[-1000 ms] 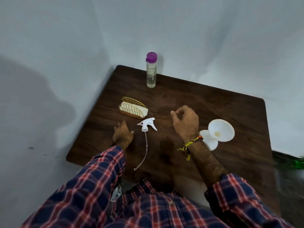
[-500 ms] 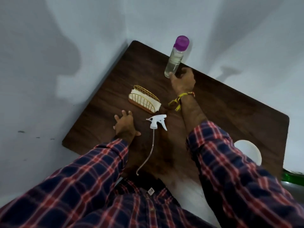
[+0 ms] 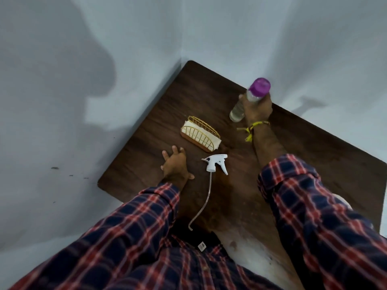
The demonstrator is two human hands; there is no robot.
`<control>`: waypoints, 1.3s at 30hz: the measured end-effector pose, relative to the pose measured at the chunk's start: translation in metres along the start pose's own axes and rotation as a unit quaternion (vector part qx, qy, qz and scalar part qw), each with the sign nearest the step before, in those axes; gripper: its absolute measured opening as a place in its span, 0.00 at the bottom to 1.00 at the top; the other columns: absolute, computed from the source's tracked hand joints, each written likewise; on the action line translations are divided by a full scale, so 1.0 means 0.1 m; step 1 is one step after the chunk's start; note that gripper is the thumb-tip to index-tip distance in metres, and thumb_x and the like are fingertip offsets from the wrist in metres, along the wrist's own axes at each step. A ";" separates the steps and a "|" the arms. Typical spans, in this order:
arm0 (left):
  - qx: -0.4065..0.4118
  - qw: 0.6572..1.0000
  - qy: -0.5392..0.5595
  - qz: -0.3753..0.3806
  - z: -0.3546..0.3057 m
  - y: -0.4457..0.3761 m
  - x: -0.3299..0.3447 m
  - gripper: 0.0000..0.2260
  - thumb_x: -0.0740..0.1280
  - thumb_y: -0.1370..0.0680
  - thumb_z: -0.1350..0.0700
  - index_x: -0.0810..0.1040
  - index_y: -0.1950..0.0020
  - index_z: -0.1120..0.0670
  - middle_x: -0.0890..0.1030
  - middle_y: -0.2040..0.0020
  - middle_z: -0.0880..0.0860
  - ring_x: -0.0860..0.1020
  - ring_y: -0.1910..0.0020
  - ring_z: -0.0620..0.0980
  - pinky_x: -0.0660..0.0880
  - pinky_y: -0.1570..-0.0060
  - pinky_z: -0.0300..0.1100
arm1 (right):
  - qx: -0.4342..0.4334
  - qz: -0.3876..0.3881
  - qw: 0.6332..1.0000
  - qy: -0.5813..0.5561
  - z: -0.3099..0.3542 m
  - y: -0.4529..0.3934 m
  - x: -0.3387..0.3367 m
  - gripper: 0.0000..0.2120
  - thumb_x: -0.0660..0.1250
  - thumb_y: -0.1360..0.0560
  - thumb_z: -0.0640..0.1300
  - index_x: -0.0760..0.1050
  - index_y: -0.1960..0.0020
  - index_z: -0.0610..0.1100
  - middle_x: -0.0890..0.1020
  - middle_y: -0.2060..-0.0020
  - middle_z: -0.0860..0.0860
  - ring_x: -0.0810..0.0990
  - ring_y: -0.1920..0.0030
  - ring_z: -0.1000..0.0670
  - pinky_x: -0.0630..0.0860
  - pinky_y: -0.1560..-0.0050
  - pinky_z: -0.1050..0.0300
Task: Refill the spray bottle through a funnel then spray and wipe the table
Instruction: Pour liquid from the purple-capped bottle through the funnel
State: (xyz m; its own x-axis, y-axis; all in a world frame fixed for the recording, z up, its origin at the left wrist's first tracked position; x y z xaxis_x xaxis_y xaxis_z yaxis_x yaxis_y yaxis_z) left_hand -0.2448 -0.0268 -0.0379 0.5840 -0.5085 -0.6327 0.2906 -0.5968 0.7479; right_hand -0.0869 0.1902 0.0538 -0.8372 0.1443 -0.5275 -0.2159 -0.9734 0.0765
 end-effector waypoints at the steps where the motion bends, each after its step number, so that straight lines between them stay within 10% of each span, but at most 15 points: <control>1: 0.000 1.000 0.002 0.004 -0.02 0.02 -0.02 0.54 0.79 0.34 0.50 0.44 0.21 0.53 0.41 0.21 0.54 0.42 0.24 0.66 0.62 0.32 0.67 | 0.005 -0.011 1.000 0.000 -0.09 0.13 -0.09 0.27 0.78 0.34 0.50 0.75 0.39 0.42 0.82 0.44 0.47 0.81 0.45 0.47 0.75 0.46 0.59; 7: 0.005 0.996 0.025 -0.090 -0.09 0.25 -0.07 0.39 0.73 0.27 0.51 0.56 0.23 0.55 0.53 0.21 0.57 0.53 0.24 0.64 0.64 0.32 0.60 | 0.010 -0.054 0.998 0.002 -0.52 1.07 -0.77 0.24 0.79 0.36 0.51 0.77 0.43 0.45 0.84 0.49 0.46 0.82 0.48 0.43 0.77 0.45 0.48; 11: 0.197 0.928 0.210 -0.238 -0.48 0.73 -0.22 0.27 0.70 0.24 0.48 0.69 0.28 0.54 0.73 0.30 0.53 0.70 0.30 0.52 0.69 0.34 0.45 | -0.044 -0.040 0.998 -0.030 -0.64 1.62 -1.16 0.22 0.79 0.35 0.50 0.76 0.44 0.47 0.84 0.52 0.51 0.82 0.52 0.50 0.79 0.48 0.52; 14: 0.401 0.835 0.361 -0.106 -0.93 1.24 -0.22 0.32 0.74 0.28 0.48 0.68 0.26 0.50 0.72 0.29 0.46 0.69 0.30 0.42 0.69 0.33 0.39 | -0.093 0.010 0.994 -0.059 -0.67 1.96 -1.40 0.19 0.77 0.32 0.50 0.76 0.44 0.49 0.83 0.52 0.54 0.81 0.52 0.55 0.78 0.50 0.58; 17: 0.495 0.819 0.290 -0.026 -1.24 1.53 -0.12 0.34 0.76 0.30 0.49 0.68 0.27 0.48 0.71 0.29 0.45 0.70 0.30 0.41 0.69 0.32 0.43 | -0.127 0.068 0.987 -0.075 -0.80 2.17 -1.55 0.19 0.76 0.30 0.45 0.76 0.42 0.49 0.83 0.50 0.54 0.81 0.49 0.56 0.78 0.49 0.55; 21: 0.525 0.819 0.232 0.007 -1.38 1.74 0.15 0.27 0.76 0.30 0.52 0.73 0.32 0.50 0.76 0.35 0.45 0.75 0.36 0.43 0.75 0.38 0.46 | -0.141 0.106 0.981 -0.082 -1.05 2.30 -1.73 0.22 0.75 0.30 0.39 0.74 0.38 0.46 0.82 0.49 0.55 0.81 0.48 0.59 0.78 0.49 0.60; 39: 0.436 0.830 0.170 -0.303 -1.62 2.20 0.81 0.22 0.75 0.31 0.41 0.76 0.45 0.52 0.81 0.53 0.46 0.78 0.57 0.42 0.77 0.57 0.35 | -0.091 -0.002 0.991 0.097 -1.55 2.44 -1.93 0.17 0.70 0.28 0.54 0.72 0.45 0.47 0.81 0.58 0.52 0.81 0.58 0.48 0.77 0.58 0.52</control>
State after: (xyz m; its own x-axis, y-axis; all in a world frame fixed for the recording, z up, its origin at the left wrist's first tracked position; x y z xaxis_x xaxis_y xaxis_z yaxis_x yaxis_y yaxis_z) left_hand -0.0105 -0.0991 0.1078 0.7541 0.1661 -0.6354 0.0370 -0.9767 -0.2114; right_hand 0.1001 -0.1027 0.0436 -0.7206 0.1281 -0.6814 -0.1095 -0.9915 -0.0707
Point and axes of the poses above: each hand's wrist, its own y-axis away from the middle knuckle, its own x-axis out of the palm, z = x × y, the point moved 3 cm from there along -y, towards the middle knuckle
